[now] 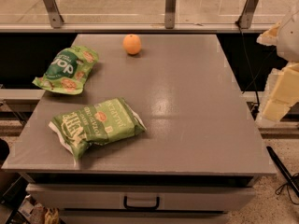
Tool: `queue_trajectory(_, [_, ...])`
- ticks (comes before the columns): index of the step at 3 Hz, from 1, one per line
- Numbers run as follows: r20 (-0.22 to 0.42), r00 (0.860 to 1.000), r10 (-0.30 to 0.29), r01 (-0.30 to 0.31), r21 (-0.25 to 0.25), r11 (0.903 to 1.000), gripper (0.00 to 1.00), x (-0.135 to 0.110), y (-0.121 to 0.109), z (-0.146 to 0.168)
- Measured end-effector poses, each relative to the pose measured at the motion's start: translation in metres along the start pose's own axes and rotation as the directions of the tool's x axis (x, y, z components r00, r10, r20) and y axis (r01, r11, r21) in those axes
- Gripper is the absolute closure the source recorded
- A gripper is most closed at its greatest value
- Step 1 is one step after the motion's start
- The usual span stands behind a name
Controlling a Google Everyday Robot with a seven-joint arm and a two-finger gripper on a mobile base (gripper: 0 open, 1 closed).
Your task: Pick green jalapeno chip bag
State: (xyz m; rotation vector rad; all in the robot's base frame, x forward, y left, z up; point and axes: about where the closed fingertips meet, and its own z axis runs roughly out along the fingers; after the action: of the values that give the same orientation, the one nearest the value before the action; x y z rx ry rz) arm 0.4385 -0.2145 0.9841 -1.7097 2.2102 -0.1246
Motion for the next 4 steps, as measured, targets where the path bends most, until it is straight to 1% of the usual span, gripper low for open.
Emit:
queue_trajectory(1, [0.000, 1.000, 0.000, 0.000, 0.000, 1.0000, 0.00, 0.000, 0.000, 0.000])
queue_trajectory(2, [0.102, 0.995, -0.003, 0.004, -0.005, 1.0000, 0.00, -0.010, -0.005, 0.001])
queue_trajectory(3, [0.298, 0.953, -0.049, 0.048, 0.010, 0.9988, 0.00, -0.040, -0.008, 0.005])
queue_trajectory(4, [0.480, 0.873, -0.084, 0.084, 0.022, 0.9962, 0.00, -0.090, 0.007, 0.006])
